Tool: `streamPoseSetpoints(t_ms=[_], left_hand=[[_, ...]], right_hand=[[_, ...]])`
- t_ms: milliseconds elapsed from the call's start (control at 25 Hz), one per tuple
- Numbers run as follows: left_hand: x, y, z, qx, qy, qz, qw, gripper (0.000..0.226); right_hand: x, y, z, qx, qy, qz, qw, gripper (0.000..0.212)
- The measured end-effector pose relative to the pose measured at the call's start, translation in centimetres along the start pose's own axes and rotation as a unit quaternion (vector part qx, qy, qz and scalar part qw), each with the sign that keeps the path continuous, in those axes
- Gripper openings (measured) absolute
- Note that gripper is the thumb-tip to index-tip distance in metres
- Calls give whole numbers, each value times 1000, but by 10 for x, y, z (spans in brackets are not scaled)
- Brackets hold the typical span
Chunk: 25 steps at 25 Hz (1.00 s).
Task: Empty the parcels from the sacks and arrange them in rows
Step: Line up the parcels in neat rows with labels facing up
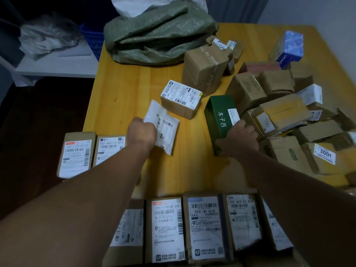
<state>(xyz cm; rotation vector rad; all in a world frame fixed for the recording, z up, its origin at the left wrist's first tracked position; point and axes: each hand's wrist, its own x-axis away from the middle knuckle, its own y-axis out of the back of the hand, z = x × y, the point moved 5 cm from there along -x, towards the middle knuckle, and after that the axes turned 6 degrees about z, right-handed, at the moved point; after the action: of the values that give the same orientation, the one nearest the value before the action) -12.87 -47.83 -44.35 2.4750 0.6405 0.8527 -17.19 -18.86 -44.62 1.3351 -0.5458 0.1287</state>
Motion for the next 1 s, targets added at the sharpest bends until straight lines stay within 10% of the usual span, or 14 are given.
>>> streamPoseSetpoints(t_ms=[1000], left_hand=[[-62,102,-20,85,-73,-13,994,50]], right_hand=[[91,-56,77,48,24,104,993,127]])
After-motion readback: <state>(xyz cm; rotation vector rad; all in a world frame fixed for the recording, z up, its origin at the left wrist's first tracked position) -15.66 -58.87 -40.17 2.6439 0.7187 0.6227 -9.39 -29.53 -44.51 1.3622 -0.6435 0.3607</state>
